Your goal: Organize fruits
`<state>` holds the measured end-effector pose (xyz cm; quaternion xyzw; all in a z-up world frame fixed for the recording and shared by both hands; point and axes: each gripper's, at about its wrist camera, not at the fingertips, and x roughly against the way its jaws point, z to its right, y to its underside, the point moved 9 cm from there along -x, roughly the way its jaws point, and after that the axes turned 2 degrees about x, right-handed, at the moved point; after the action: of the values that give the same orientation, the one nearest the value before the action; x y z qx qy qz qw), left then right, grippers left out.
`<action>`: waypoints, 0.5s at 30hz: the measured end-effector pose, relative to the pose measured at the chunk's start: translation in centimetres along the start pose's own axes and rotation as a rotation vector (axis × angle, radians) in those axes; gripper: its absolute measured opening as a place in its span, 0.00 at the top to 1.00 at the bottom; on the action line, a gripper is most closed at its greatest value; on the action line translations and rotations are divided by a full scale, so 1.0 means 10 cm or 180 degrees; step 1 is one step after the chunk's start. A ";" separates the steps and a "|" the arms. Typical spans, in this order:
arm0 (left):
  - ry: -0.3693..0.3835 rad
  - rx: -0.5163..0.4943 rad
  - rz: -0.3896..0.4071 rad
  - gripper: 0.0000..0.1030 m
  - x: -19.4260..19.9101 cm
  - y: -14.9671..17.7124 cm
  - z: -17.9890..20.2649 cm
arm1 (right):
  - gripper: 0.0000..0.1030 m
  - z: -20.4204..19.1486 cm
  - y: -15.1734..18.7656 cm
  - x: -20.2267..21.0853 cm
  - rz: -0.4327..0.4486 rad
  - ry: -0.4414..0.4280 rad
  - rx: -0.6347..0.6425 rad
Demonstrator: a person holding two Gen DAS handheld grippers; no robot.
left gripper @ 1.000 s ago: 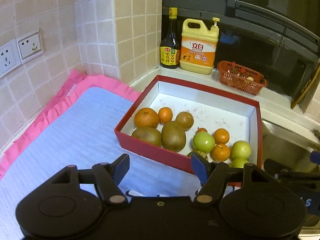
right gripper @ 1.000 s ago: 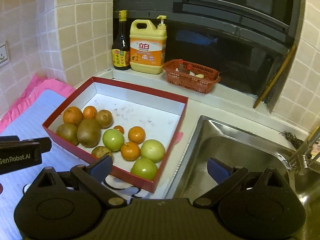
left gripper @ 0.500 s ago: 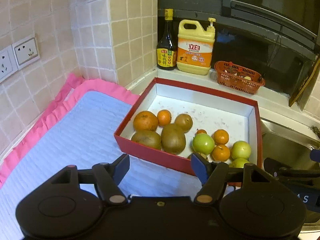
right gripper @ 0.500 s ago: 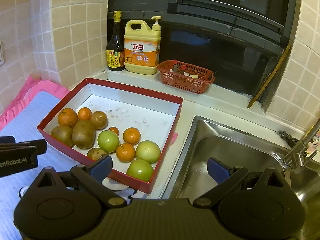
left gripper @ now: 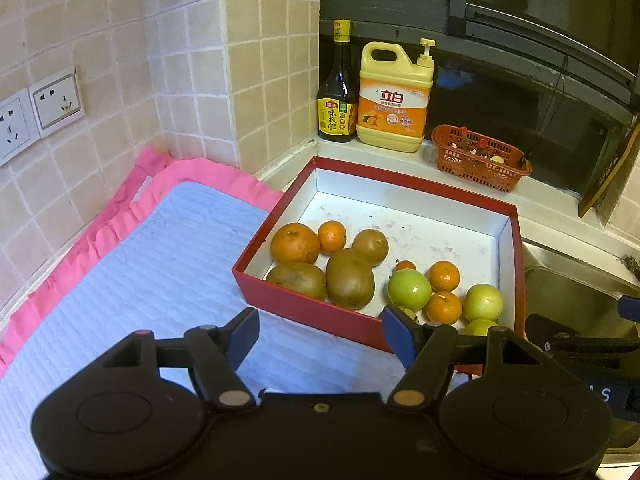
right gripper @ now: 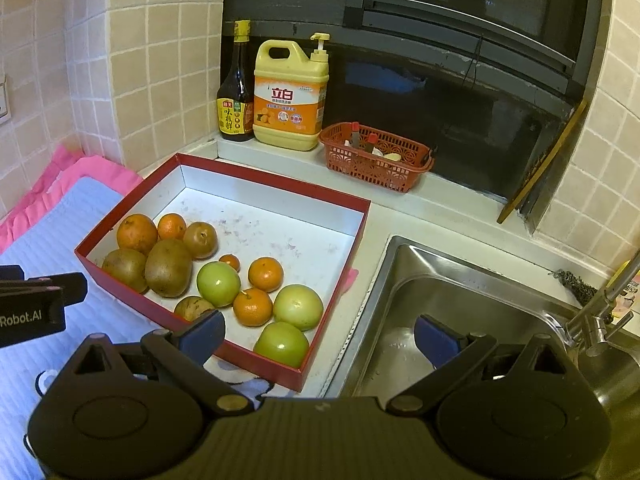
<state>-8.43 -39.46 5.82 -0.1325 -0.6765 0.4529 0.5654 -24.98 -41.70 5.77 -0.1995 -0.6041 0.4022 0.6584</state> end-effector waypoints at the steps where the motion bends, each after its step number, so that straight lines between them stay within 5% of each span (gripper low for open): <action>1: 0.0008 -0.0002 -0.0003 0.22 0.00 0.00 0.00 | 0.01 0.00 0.00 0.01 0.0001 0.0005 -0.0008; 15: 0.0025 -0.0016 -0.0034 0.22 0.00 0.02 0.01 | 0.01 0.00 0.02 -0.02 -0.0021 -0.0008 -0.0002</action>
<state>-8.55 -39.37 5.63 -0.1321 -0.6761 0.4476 0.5702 -25.01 -41.71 5.47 -0.1972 -0.6057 0.4001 0.6590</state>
